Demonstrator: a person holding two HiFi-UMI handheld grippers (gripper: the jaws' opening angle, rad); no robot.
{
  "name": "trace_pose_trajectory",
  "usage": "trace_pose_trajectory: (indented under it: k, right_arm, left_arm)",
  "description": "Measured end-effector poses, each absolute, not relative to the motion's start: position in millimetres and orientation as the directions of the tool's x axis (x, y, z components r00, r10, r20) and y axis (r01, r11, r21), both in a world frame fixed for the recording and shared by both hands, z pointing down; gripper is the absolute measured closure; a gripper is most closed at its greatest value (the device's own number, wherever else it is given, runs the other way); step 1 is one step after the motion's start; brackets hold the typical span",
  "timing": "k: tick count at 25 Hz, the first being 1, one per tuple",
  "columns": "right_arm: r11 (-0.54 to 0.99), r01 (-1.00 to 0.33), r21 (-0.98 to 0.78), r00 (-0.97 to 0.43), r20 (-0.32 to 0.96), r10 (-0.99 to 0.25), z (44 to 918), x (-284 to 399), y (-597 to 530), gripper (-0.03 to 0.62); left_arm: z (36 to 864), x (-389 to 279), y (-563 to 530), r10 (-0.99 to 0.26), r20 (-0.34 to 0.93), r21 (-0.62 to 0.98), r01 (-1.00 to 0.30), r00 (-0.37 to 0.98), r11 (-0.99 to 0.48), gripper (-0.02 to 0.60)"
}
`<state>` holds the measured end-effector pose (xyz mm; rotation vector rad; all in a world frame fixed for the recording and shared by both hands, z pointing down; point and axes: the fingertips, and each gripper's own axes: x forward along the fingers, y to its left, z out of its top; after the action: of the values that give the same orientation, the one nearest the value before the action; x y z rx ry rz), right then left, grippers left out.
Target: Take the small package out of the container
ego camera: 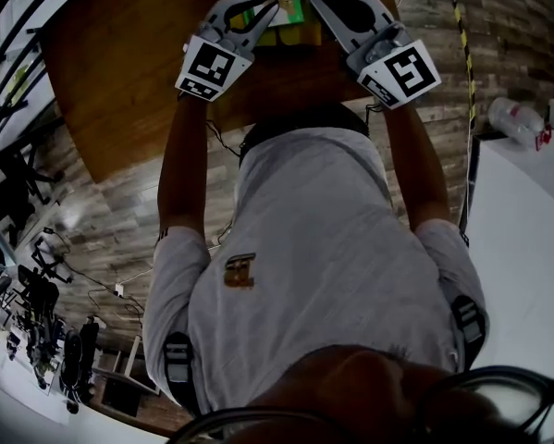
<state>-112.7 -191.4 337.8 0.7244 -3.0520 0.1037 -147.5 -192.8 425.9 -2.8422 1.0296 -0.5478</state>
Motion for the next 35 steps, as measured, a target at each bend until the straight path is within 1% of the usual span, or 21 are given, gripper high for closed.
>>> trace_pose_trajectory:
  k: [5,12,15,21,26,35]
  right_arm:
    - [0.895,-0.441,-0.067,-0.897,0.015,-0.441,335,-107,-204,0.563]
    - [0.899,-0.429,-0.082,-0.903,0.019,-0.429,343,-99,-219,0.563]
    - [0.900,-0.426,-0.089,-0.904,0.017,-0.427,345,-98,-225,0.563]
    - [0.904,-0.416,-0.097,-0.909,0.023,-0.416,348,-93,-230,0.563]
    - [0.900,-0.422,-0.107,-0.906,0.033,-0.421,355,-88,-237,0.563]
    - [0.888,-0.441,-0.126,-0.897,0.035,-0.441,364,-75,-245,0.563]
  left_arm:
    - [443,-141,-198,-0.586,0.380,-0.156,-0.575,0.716,-0.803,0.502]
    - [480,-131,-202,-0.497,0.521,-0.149,-0.499,0.694,-0.854,0.397]
    - [493,-130,-204,-0.462,0.572,-0.142,-0.473,0.677,-0.869,0.361]
    - [516,-127,-208,-0.407,0.642,-0.129,-0.432,0.649,-0.893,0.323]
    - [535,-122,-210,-0.345,0.689,-0.104,-0.385,0.637,-0.917,0.277]
    - [559,-116,-215,-0.269,0.757,-0.081,-0.323,0.595,-0.943,0.235]
